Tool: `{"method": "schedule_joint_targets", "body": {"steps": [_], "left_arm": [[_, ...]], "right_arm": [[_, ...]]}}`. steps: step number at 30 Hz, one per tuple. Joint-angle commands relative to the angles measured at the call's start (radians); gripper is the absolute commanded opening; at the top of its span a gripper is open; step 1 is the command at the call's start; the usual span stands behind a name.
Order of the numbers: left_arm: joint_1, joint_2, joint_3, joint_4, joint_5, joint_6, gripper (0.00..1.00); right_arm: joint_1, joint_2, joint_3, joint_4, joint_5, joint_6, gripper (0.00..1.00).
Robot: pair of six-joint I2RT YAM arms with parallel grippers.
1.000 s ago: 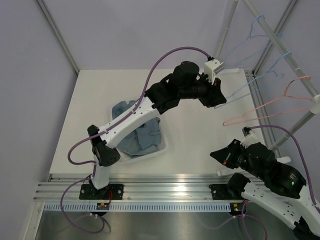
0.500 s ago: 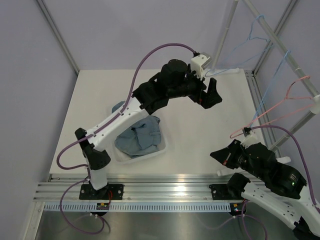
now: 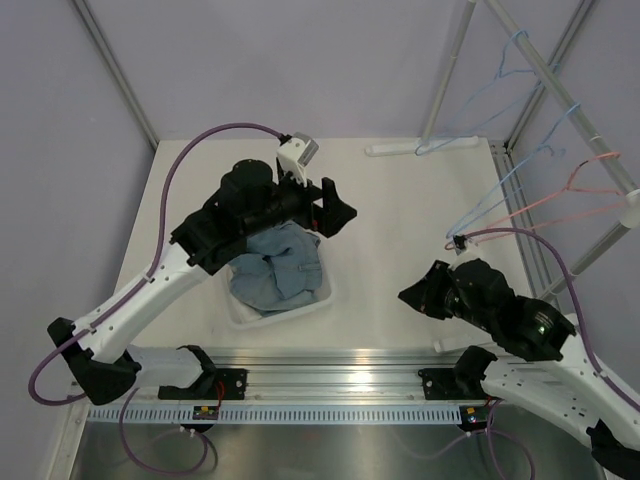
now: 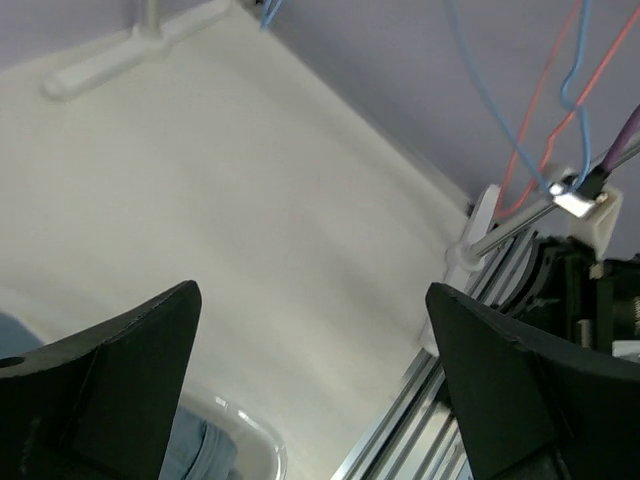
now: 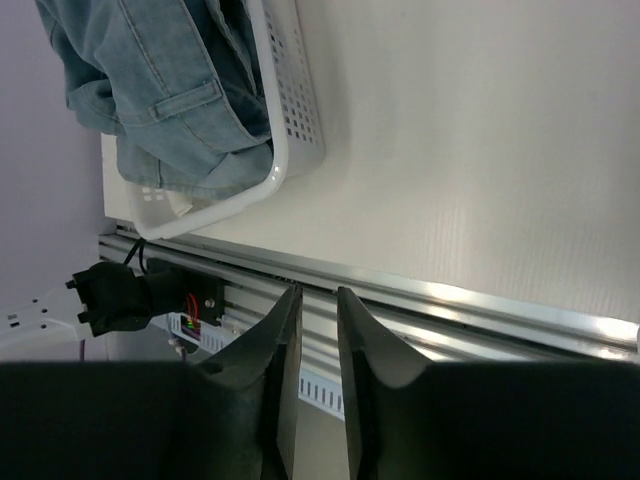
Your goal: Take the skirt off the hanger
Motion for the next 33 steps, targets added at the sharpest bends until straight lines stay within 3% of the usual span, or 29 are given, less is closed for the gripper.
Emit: {"method": "schedule_joint_targets", "body": {"steps": [1,8,12,15,19,24,33], "left_arm": [[0.047,-0.064,-0.155,-0.009,-0.007,-0.018,0.99],[0.216,-0.250,-0.413,-0.009,0.085,-0.064,0.99],[0.268,-0.311,-0.490,-0.010,0.151,-0.094,0.99],[0.276,-0.365,-0.574,0.022,0.224,-0.142,0.99],[0.276,-0.434,-0.703,0.136,0.353,-0.234,0.99],[0.277,-0.486,-0.827,0.250,0.450,-0.352,0.99],[0.283,-0.558,-0.880,0.338,0.517,-0.442,0.99]], "right_arm": [[0.004,0.118,0.056,0.137,0.003,-0.079,0.29],[0.004,0.375,0.209,0.174,0.044,-0.173,0.58],[0.004,0.510,0.295,0.177,0.035,-0.202,0.76],[0.004,0.553,0.315,0.192,0.003,-0.202,0.83],[0.004,0.541,0.245,0.246,0.003,-0.164,0.90],[0.004,0.499,0.200,0.205,0.107,-0.107,0.92],[0.004,0.418,0.143,0.118,0.210,-0.031,0.92]]}}
